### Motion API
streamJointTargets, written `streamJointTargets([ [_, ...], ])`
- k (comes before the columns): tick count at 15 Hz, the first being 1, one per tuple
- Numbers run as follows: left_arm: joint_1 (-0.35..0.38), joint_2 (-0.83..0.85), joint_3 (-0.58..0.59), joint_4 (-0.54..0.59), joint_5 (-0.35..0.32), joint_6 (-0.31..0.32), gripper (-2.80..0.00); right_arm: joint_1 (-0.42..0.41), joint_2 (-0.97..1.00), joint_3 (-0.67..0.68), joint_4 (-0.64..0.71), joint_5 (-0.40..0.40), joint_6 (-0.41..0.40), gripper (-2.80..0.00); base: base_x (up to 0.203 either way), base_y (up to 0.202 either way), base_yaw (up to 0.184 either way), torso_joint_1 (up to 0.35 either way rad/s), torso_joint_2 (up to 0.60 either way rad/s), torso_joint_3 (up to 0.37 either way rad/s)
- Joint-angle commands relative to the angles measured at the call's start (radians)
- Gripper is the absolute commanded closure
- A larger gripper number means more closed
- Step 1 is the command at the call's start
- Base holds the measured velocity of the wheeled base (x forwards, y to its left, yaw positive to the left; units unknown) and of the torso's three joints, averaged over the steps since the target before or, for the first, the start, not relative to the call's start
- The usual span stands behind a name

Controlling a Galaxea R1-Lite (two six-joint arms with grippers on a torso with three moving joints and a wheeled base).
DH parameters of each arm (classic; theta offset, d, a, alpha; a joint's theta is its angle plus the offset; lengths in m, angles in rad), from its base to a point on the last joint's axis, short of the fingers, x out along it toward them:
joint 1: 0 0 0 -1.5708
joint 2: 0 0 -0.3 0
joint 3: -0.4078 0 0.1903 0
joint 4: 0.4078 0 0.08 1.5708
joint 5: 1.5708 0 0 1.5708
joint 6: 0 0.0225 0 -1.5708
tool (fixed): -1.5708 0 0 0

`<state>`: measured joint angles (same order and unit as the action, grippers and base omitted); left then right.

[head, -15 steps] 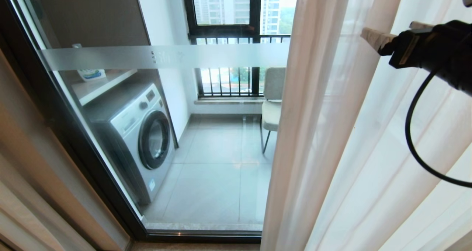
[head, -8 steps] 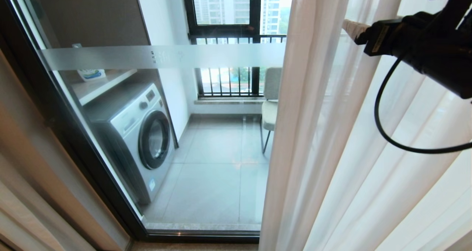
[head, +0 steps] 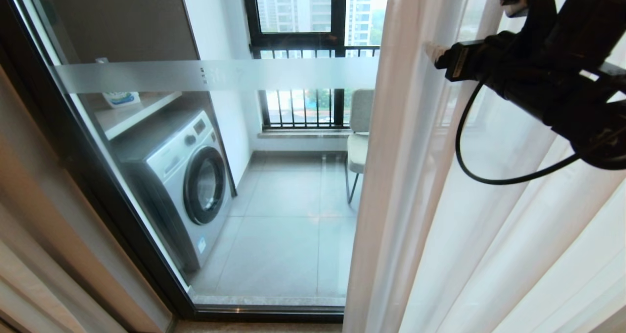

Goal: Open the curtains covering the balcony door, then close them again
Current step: Pull the inner curtains open on both sides

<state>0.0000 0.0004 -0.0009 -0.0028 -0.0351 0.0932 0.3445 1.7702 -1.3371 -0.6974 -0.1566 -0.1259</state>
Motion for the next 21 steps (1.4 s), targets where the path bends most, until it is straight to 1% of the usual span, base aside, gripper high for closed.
streamJointTargets([
  [1, 0.000, 0.000, -0.001, 0.000, 0.000, 0.000, 0.00, -0.001, 0.038, -0.019, -0.007, -0.004, -0.002, -2.80, 0.000, 0.000, 0.000, 0.000, 0.00, 0.000],
  [5, 0.000, 0.000, 0.001, 0.000, 0.000, 0.000, 0.00, -0.004, 0.081, -0.085, -0.001, -0.017, -0.004, -2.80, 0.000, 0.000, 0.000, 0.000, 0.00, 0.000],
  [10, 0.000, 0.000, 0.001, 0.000, 0.000, 0.000, 0.00, -0.005, 0.086, -0.094, -0.001, -0.020, -0.005, -2.80, 0.000, 0.000, 0.000, 0.000, 0.00, 0.000],
  [11, 0.000, 0.000, -0.001, 0.000, 0.000, 0.000, 0.00, -0.005, 0.086, -0.092, -0.002, -0.019, -0.005, 0.00, 0.000, 0.000, 0.000, 0.000, 0.00, 0.000],
  [17, 0.000, 0.000, -0.001, 0.000, 0.000, 0.000, 0.00, -0.005, 0.073, -0.088, -0.007, -0.022, -0.005, 0.00, 0.000, 0.000, 0.000, 0.000, 0.00, 0.000],
  [19, 0.000, 0.000, 0.000, 0.000, 0.000, 0.000, 0.00, -0.010, 0.064, -0.086, -0.022, -0.050, -0.005, 0.00, 0.000, 0.000, 0.000, 0.000, 0.00, 0.000],
  [21, 0.000, 0.000, 0.001, 0.000, 0.000, 0.000, 0.00, -0.021, 0.061, -0.074, -0.065, -0.063, -0.006, 0.00, 0.000, 0.000, 0.000, 0.000, 0.00, 0.000],
])
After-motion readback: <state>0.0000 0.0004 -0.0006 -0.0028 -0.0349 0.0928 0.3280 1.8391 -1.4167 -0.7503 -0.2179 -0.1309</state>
